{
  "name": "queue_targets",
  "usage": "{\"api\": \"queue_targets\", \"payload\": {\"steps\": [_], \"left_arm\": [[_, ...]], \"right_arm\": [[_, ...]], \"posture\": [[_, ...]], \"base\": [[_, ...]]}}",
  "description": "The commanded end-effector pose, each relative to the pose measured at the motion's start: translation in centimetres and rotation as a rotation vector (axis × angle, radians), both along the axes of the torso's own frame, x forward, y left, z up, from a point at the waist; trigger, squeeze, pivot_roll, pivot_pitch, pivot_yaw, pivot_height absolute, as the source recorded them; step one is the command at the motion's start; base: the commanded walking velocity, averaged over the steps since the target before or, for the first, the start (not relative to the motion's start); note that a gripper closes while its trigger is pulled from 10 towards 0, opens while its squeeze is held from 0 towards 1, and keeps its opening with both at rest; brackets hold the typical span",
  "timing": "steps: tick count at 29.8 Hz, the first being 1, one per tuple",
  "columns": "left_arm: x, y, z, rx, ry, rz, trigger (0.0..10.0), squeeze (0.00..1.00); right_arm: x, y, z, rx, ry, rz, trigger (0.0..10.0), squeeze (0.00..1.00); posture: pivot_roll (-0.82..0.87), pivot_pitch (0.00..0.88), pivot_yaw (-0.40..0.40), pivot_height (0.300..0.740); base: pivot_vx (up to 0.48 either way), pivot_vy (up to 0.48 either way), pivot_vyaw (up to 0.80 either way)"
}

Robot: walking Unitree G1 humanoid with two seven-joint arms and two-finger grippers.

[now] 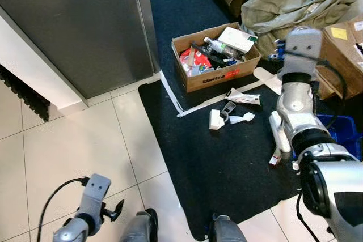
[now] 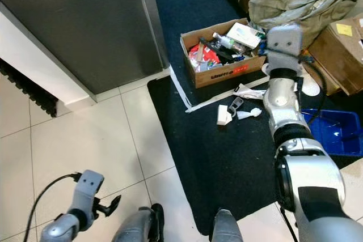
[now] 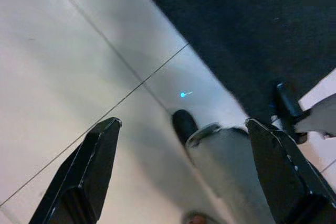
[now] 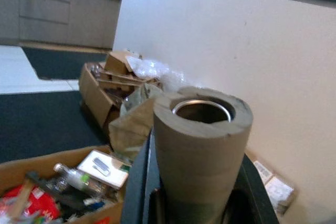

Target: Sweep floor

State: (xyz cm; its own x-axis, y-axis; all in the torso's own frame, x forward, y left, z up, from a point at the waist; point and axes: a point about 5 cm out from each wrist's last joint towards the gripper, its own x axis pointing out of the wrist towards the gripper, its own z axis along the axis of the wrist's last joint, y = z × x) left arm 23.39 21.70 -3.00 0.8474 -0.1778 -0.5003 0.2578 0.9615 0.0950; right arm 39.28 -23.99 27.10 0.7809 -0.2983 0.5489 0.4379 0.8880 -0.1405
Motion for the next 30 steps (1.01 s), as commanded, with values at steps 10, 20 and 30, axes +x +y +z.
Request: {"api": "queue_targets", "payload": {"steps": [10, 20, 30], "left_arm": [[0.2, -0.8, -0.8, -0.009, 0.071, 0.069, 10.0, 0.00], [0.5, -0.3, -0.7, -0.029, 0.084, 0.121, 10.0, 0.00], [0.1, -0.4, -1.2, -0.043, 0.117, 0.148, 10.0, 0.00]], "right_arm": [[0.4, 1.0, -3.8, 0.221, 0.163, 0.226, 10.0, 0.00], [-0.4, 1.1, -3.3, 0.286, 0.111, 0.332, 10.0, 0.00], [-1.1, 5.6, -4.6, 0.337, 0.194, 0.759, 10.0, 0.00]], "posture": [[0.01, 0.159, 0.038, 0.740], [-0.01, 0.055, 0.058, 0.740], [-0.02, 0.030, 0.063, 0.740]], "base": [[0.000, 0.000, 0.00], [0.000, 0.000, 0.00], [0.000, 0.000, 0.00]]}}
